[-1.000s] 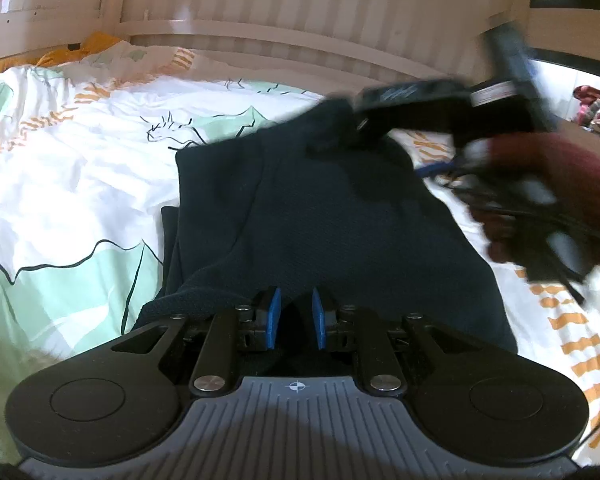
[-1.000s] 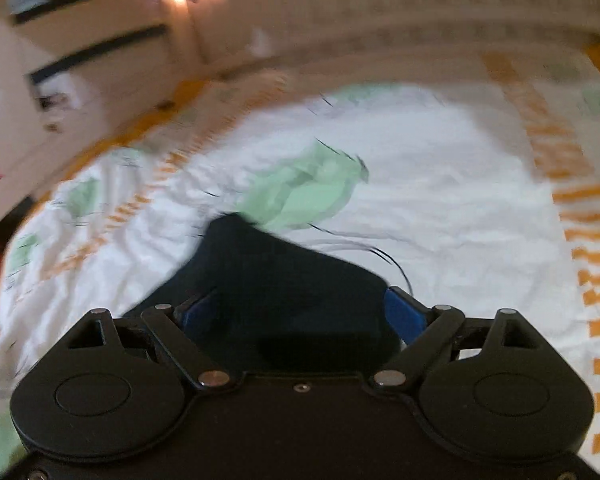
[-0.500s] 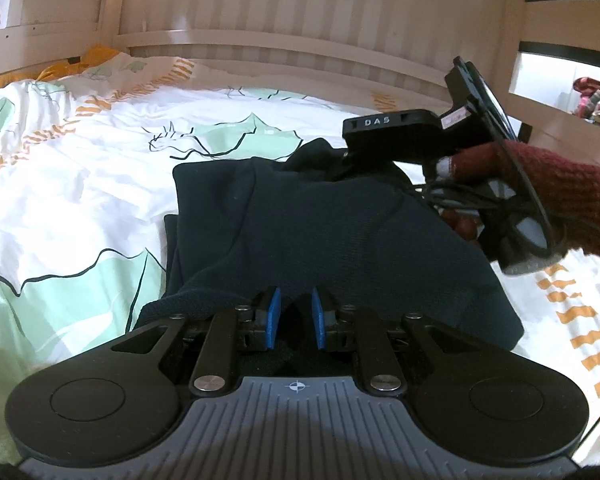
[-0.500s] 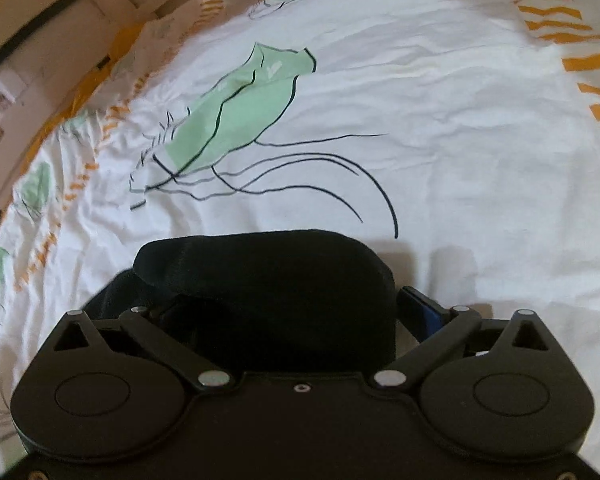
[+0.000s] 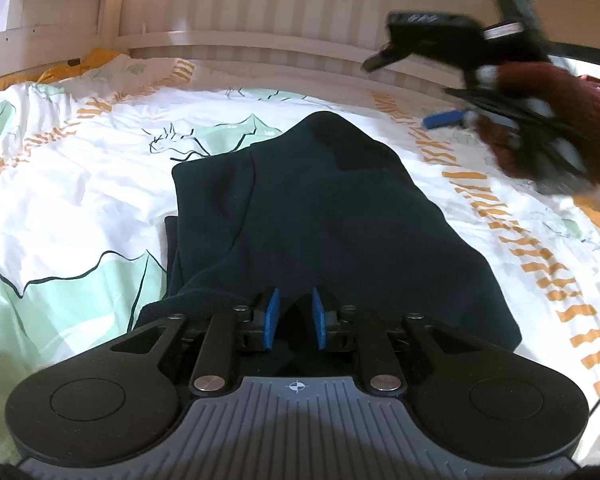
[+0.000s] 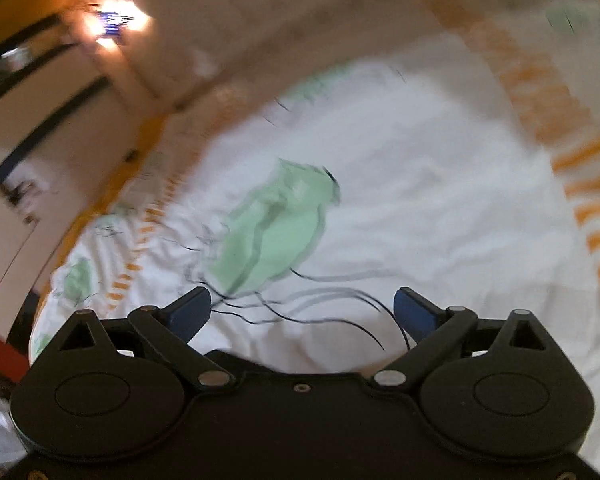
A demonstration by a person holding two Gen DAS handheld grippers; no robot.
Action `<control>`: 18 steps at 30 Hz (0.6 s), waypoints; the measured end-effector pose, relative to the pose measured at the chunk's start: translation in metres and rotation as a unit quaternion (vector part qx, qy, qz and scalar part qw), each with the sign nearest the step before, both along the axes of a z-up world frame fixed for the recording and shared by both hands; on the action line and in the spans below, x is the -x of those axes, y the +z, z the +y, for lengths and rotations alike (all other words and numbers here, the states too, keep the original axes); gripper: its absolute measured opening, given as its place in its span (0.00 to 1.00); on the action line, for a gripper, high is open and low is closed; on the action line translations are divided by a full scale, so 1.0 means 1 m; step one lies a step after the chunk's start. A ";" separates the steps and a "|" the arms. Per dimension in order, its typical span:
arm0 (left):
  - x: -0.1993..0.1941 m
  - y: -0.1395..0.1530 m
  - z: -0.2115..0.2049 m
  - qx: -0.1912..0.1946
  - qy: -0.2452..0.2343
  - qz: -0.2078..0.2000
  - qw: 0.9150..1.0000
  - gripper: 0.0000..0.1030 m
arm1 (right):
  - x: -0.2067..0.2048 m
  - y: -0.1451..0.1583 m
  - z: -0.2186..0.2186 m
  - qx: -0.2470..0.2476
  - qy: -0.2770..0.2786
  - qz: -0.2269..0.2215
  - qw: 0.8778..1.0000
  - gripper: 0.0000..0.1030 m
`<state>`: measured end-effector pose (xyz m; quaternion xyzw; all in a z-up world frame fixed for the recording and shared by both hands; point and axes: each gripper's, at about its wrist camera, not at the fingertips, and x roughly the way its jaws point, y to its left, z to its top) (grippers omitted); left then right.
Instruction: Fold large clothes
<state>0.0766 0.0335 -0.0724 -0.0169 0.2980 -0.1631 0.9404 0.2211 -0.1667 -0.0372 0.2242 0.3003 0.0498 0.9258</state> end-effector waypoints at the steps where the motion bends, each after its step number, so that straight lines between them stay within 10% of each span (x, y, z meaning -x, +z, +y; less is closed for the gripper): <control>1: 0.000 0.001 0.000 0.002 -0.001 -0.001 1.000 0.25 | 0.012 0.006 0.006 0.024 0.010 -0.018 1.000 1.00; 5: 0.006 0.013 -0.001 0.002 -0.004 -0.025 1.000 0.99 | 0.061 0.019 0.026 0.104 0.033 -0.066 0.992 1.00; 18: 0.034 0.075 0.013 -0.027 0.062 -0.055 0.996 1.00 | 0.167 0.027 0.038 0.151 -0.030 -0.092 0.984 1.00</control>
